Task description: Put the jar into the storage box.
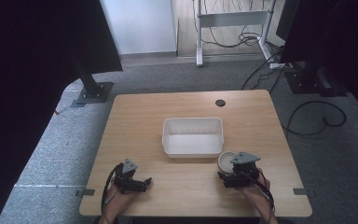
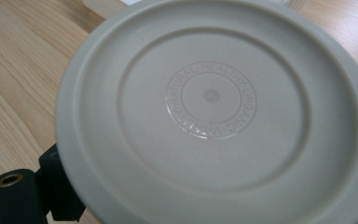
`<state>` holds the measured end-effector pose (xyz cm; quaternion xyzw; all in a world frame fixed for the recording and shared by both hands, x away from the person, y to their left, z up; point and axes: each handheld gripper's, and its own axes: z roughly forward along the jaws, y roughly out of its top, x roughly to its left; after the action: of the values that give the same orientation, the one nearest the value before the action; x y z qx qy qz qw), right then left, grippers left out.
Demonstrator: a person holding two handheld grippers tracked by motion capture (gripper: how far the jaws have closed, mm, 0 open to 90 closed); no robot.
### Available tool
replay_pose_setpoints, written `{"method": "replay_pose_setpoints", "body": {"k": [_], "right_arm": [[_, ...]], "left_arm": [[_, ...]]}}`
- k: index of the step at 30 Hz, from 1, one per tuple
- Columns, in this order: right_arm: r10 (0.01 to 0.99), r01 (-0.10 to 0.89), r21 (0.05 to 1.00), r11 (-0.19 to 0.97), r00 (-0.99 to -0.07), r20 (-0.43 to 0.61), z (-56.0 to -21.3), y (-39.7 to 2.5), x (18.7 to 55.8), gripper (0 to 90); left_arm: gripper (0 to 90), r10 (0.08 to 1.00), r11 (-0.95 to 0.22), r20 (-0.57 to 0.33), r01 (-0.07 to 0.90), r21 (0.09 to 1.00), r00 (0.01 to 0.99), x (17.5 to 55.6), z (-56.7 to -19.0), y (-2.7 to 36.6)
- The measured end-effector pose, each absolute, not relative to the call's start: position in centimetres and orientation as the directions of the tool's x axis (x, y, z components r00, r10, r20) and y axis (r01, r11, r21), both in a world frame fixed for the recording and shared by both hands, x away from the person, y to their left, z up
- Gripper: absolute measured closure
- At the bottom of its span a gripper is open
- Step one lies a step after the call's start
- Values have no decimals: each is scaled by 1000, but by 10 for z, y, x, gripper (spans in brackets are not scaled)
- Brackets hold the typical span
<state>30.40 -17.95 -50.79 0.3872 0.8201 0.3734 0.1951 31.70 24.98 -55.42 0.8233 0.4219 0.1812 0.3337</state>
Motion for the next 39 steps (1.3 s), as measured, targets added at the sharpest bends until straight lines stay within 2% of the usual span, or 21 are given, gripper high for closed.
{"method": "replay_pose_setpoints", "body": {"k": [39], "right_arm": [[724,417,786,456,-688,-54,-491,-117,336,94]], "left_arm": [[0,815,-422,17,573,703,580,317,-554,250]]}}
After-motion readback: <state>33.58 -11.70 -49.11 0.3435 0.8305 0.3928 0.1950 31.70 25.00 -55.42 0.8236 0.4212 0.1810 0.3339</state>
